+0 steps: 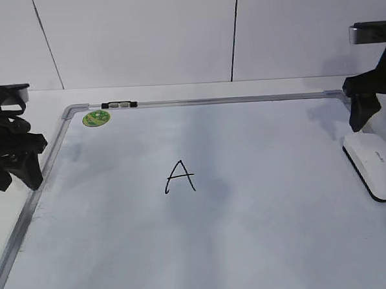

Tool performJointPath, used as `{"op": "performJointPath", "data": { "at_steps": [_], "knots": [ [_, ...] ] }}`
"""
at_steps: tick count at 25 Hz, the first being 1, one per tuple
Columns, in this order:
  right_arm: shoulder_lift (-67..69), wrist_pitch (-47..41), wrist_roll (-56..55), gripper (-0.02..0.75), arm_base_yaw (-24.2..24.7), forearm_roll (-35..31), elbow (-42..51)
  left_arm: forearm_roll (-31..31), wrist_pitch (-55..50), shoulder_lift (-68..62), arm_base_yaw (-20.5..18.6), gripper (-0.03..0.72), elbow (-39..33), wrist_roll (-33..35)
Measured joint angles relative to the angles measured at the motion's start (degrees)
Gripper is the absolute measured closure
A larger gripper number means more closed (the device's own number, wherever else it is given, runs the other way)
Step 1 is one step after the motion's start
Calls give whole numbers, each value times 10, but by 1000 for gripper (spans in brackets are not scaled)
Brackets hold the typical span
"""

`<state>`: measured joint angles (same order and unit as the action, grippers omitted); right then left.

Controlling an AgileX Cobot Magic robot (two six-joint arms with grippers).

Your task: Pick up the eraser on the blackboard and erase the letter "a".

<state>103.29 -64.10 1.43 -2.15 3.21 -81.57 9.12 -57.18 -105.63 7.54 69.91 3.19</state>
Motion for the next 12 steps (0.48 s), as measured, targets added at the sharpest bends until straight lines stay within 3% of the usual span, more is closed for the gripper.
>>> {"op": "performJointPath", "data": {
  "at_steps": [12],
  "knots": [
    [-54, -1, 11, 140, 0, 0, 0, -34, -24, 63, 0, 254, 9, 0]
  ]
}}
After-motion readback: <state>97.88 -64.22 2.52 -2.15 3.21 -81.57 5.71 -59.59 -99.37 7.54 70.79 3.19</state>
